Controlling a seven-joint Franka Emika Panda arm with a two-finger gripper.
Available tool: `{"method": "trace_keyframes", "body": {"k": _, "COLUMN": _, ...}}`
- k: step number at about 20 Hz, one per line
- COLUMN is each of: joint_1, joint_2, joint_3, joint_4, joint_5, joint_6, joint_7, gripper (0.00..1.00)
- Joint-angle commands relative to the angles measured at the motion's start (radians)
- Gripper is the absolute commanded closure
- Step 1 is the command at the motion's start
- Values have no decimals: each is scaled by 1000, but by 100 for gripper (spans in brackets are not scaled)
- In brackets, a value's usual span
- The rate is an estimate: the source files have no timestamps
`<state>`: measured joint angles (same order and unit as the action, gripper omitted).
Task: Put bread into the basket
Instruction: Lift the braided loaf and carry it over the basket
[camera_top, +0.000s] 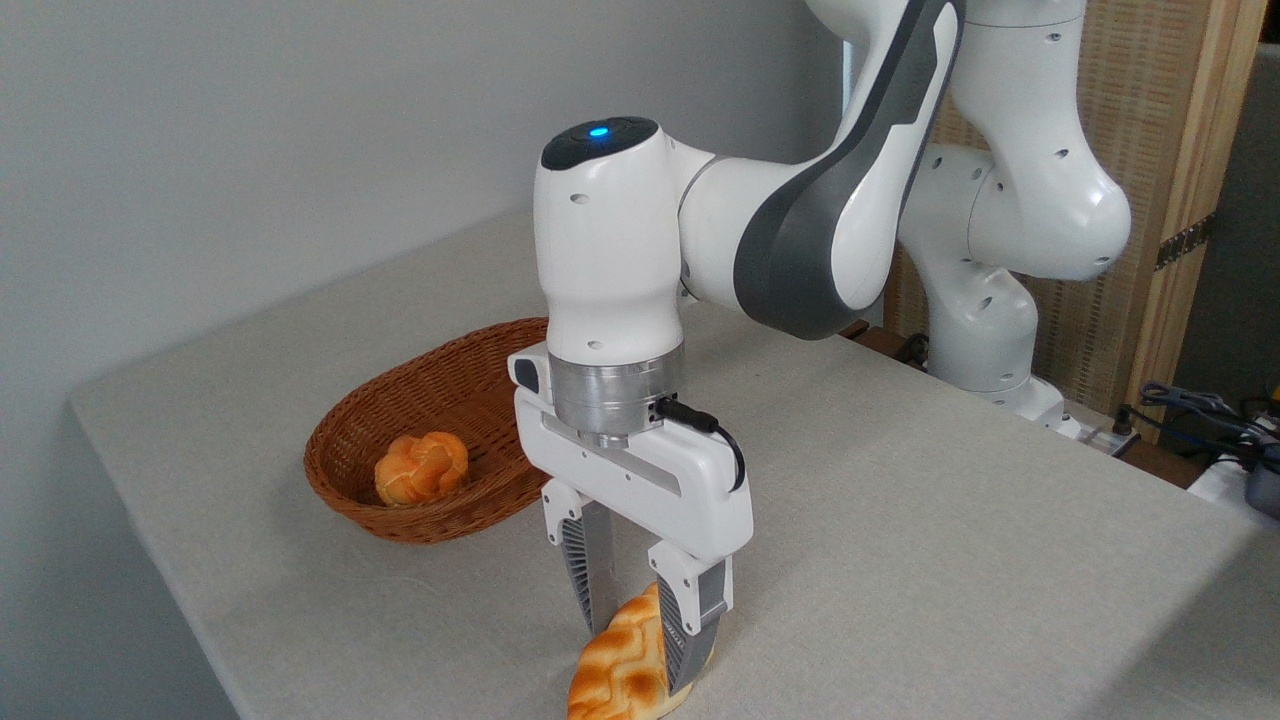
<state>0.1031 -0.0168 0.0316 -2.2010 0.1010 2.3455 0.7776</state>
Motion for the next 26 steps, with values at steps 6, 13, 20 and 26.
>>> {"method": "trace_keyframes", "body": {"k": 6, "joint_1": 0, "joint_2": -9, "joint_3": 4, "joint_4": -9, "joint_5": 5, "joint_6": -29, "joint_7": 12, "gripper": 57}}
{"method": "trace_keyframes", "body": {"k": 13, "joint_1": 0, "joint_2": -15, "joint_3": 4, "joint_4": 0, "joint_5": 5, "joint_6": -71, "joint_7": 11, "gripper": 62}}
{"method": "trace_keyframes", "body": {"k": 20, "joint_1": -7, "joint_2": -25, "joint_3": 1, "joint_4": 180, "joint_5": -67, "joint_6": -300, "joint_7": 6, "gripper": 65}}
{"method": "trace_keyframes", "body": {"k": 26, "joint_1": -11, "joint_2": -28, "joint_3": -106, "joint_4": 414, "joint_5": -185, "joint_6": -665, "joint_7": -52, "gripper": 63}}
